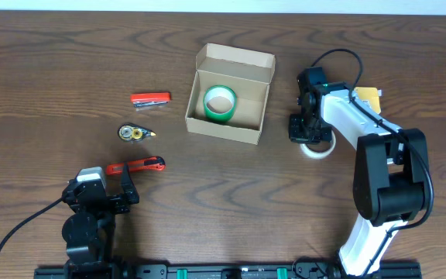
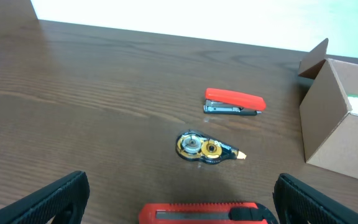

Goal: Pack container
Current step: 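Place the clear tape into the box on the green tape, release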

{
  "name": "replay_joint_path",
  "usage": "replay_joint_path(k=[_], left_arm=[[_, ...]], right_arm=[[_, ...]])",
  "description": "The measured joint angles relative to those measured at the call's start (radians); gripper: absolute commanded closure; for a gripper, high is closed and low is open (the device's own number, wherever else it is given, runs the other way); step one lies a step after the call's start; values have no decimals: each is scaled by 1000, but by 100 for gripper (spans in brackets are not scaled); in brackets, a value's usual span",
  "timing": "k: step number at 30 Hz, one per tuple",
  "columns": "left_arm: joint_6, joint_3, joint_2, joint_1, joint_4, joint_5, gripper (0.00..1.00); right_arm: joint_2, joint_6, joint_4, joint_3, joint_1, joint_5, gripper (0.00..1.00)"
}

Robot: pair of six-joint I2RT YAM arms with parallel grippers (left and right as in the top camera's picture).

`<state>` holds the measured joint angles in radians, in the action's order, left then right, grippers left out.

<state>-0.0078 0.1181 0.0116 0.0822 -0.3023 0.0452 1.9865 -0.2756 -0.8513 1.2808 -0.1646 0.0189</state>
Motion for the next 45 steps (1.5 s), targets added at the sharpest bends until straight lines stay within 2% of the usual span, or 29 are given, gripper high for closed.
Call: replay_joint_path(k=[7, 13, 19, 25, 31, 36, 45], left_arm=[[0, 0, 0, 0, 0, 0, 5], [0, 0, -1, 0, 0, 0, 5], [0, 0, 0, 0, 0, 0, 4], [0, 0, -1, 0, 0, 0, 5], [0, 0, -1, 0, 0, 0, 5], [0, 0, -1, 0, 0, 0, 5], [0, 0, -1, 0, 0, 0, 5]], right_arm=[[-1, -5, -85, 67, 0, 1, 99], [-22, -5, -166, 348, -13, 5, 99], [-104, -5, -76, 564, -136, 12, 99], [-86, -5, 24, 589, -313, -5, 99], [75, -5, 32, 587, -431, -27, 99], [158, -5, 21, 581, -457, -32, 99], [167, -5, 30, 581, -457, -42, 99]])
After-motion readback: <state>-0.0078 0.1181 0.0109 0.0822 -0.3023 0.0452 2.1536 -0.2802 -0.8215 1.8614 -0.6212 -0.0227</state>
